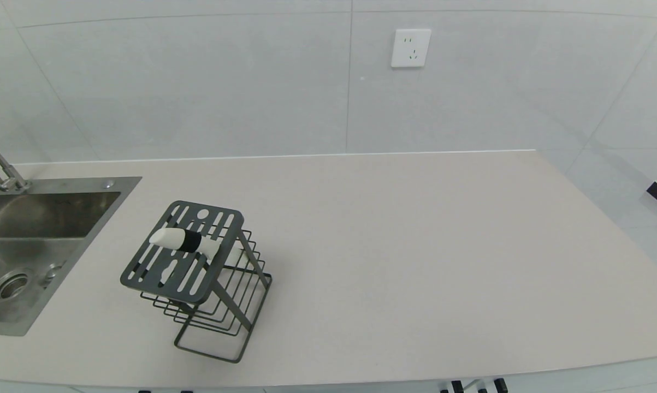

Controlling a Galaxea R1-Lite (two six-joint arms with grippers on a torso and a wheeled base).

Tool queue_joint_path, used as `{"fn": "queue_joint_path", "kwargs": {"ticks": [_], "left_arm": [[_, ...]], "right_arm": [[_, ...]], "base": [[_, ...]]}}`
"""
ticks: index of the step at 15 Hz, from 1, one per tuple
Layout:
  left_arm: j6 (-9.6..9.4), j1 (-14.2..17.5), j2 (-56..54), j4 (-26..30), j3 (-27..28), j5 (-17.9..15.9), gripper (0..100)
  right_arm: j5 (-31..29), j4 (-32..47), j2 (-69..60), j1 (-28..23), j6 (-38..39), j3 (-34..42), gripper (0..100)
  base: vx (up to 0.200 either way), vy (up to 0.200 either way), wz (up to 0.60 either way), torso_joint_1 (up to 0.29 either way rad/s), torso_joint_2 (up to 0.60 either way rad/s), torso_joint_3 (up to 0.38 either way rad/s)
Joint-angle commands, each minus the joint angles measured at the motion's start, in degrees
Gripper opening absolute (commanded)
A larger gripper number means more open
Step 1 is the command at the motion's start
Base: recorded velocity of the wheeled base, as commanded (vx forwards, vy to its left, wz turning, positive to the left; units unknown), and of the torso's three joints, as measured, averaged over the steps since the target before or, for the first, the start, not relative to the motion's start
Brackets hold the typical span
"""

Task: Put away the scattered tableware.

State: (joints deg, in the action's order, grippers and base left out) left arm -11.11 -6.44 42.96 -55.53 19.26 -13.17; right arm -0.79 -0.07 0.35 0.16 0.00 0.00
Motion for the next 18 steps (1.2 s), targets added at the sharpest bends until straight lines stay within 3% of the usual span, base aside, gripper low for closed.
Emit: {"fn": "queue_joint_path", "kwargs": {"ticks": [1,3,6,7,8,9,10,11,12,13,14,15,16,18], "left_arm": [[-0.06,8.8,-19.5,1.4,-15.3,-0.6,100],[0.03,9.0,-26.5,7.2,-17.1,-1.0,100],[-0.67,6.3,-43.0,33.9,-19.3,-1.5,100],[-0.23,6.4,-43.0,40.1,-19.2,-1.9,100],[-0.14,6.4,-43.0,40.4,-19.2,-1.9,100],[0.12,6.4,-43.0,48.8,-19.3,-0.9,100],[0.03,6.4,-43.0,52.8,-19.3,0.1,100],[0.47,6.5,-43.0,52.6,-19.2,1.8,100],[-0.85,6.5,-43.0,52.4,-19.3,3.4,100],[-1.02,6.5,-43.0,52.4,-19.3,3.3,100],[0.65,6.4,-43.0,52.5,-19.2,3.1,100],[6.01,6.4,-43.0,52.6,-19.2,2.2,100],[9.17,6.3,-43.0,52.8,-19.2,1.0,100],[9.26,6.3,-43.0,52.8,-19.2,0.6,100]], "right_arm": [[0.0,0.0,0.1,0.0,0.0,0.0,0],[0.0,0.0,0.1,0.0,0.0,0.0,0],[0.0,0.0,0.1,0.0,0.0,0.0,0],[0.0,0.0,0.1,0.0,0.0,0.0,0],[0.0,0.0,0.1,0.0,0.0,0.0,0],[0.0,0.0,0.1,0.0,0.0,0.0,0],[0.0,0.0,0.1,0.0,0.0,0.0,0],[0.0,0.0,0.1,0.0,0.0,0.0,0],[0.0,0.0,0.1,0.0,0.0,0.0,0],[0.0,0.0,0.1,0.0,0.0,0.0,0],[0.0,0.0,0.1,0.0,0.0,0.0,0],[0.0,0.0,0.1,0.0,0.0,0.0,0],[0.0,0.0,0.1,0.0,0.0,0.0,0],[0.0,0.0,0.1,0.0,0.0,0.0,0]], "base": [[0.000,0.000,0.00,0.000,0.00,0.000],[0.000,0.000,0.00,0.000,0.00,0.000],[0.000,0.000,0.00,0.000,0.00,0.000],[0.000,0.000,0.00,0.000,0.00,0.000],[0.000,0.000,0.00,0.000,0.00,0.000],[0.000,0.000,0.00,0.000,0.00,0.000],[0.000,0.000,0.00,0.000,0.00,0.000],[0.000,0.000,0.00,0.000,0.00,0.000],[0.000,0.000,0.00,0.000,0.00,0.000],[0.000,0.000,0.00,0.000,0.00,0.000],[0.000,0.000,0.00,0.000,0.00,0.000],[0.000,0.000,0.00,0.000,0.00,0.000],[0.000,0.000,0.00,0.000,0.00,0.000],[0.000,0.000,0.00,0.000,0.00,0.000]]}}
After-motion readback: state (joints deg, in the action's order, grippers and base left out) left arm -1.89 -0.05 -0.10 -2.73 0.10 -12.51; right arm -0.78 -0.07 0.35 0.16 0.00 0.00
